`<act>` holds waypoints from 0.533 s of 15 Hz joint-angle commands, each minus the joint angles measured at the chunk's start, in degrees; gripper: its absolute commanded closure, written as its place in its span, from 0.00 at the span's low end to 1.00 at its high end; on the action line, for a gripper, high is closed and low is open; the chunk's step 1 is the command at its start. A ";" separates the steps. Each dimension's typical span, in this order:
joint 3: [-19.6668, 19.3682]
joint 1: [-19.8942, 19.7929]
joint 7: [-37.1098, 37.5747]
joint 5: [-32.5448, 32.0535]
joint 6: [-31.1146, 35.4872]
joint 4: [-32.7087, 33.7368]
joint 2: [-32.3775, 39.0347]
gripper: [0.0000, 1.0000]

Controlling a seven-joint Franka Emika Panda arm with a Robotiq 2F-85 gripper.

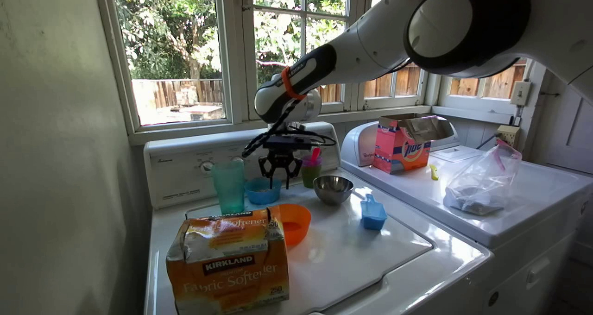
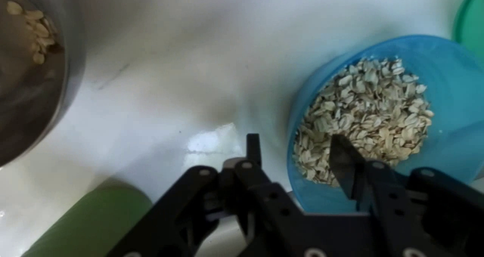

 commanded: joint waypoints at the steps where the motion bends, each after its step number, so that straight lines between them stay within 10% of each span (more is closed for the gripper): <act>1: -0.46 0.41 -1.71 1.50 -2.04 4.67 2.95 0.79; 3: -0.49 0.47 -1.95 1.45 -2.51 5.22 3.00 0.95; 8: -0.72 0.71 -2.12 1.10 -5.19 6.29 2.53 0.91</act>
